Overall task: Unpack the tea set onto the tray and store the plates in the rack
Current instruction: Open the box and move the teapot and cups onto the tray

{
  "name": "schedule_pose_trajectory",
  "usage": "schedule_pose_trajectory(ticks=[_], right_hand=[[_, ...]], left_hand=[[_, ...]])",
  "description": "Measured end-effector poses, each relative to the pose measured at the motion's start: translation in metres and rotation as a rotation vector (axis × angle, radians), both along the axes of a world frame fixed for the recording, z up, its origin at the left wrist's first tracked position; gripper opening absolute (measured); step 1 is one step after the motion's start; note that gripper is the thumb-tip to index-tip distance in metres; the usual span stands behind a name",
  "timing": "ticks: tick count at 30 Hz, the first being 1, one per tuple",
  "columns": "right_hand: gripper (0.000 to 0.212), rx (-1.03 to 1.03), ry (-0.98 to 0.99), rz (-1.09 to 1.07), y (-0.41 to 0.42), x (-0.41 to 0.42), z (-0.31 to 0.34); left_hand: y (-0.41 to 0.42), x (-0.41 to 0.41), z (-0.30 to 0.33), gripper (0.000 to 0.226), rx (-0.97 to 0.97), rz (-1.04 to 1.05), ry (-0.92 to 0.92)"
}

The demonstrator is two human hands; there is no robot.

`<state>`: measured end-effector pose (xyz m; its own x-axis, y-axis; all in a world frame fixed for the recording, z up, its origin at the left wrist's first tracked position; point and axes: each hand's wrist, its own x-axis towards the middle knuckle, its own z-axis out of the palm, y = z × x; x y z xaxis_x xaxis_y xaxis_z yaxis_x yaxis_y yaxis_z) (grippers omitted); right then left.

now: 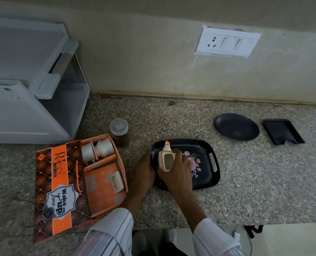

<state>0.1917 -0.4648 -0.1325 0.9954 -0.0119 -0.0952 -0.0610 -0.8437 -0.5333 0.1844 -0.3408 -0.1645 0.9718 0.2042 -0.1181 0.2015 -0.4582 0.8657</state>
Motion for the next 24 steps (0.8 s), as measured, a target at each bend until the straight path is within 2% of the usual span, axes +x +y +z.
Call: schedule_pose_trajectory(ticks=[2, 4, 7, 9, 11, 15, 17, 20, 24], right_hand=[[0.088, -0.014, -0.027, -0.022, 0.000, -0.002, 0.005], [0.087, -0.044, -0.137, -0.022, 0.003, -0.003, 0.014], [0.061, 0.030, -0.278, 0.117, 0.014, -0.001, 0.026], [0.038, 0.057, -0.238, 0.261, 0.035, -0.007, 0.030], [0.028, -0.013, -0.185, 0.428, 0.066, -0.021, 0.029], [0.027, -0.199, -0.021, 0.631, 0.127, -0.049, 0.026], [0.023, -0.324, 0.022, 0.638, 0.145, -0.054, 0.020], [0.030, -0.533, -0.001, 0.577, 0.163, -0.058, 0.007], [0.039, -0.621, -0.004, 0.585, 0.175, -0.059, -0.004]], left_hand=[[-0.001, 0.000, 0.008, 0.044, 0.003, 0.005, 0.016], [0.005, -0.003, 0.016, 0.047, 0.055, 0.039, 0.027], [0.029, -0.016, 0.035, 0.057, 0.161, 0.094, -0.057], [0.052, -0.033, 0.046, 0.061, 0.206, 0.124, -0.137], [0.079, -0.053, 0.053, 0.055, 0.299, 0.221, -0.157], [0.122, -0.093, 0.047, 0.064, 0.525, 0.348, -0.090], [0.134, -0.107, 0.035, 0.062, 0.625, 0.349, -0.063], [0.141, -0.119, 0.019, 0.062, 0.673, 0.337, -0.012], [0.140, -0.121, 0.013, 0.062, 0.704, 0.318, 0.016]])
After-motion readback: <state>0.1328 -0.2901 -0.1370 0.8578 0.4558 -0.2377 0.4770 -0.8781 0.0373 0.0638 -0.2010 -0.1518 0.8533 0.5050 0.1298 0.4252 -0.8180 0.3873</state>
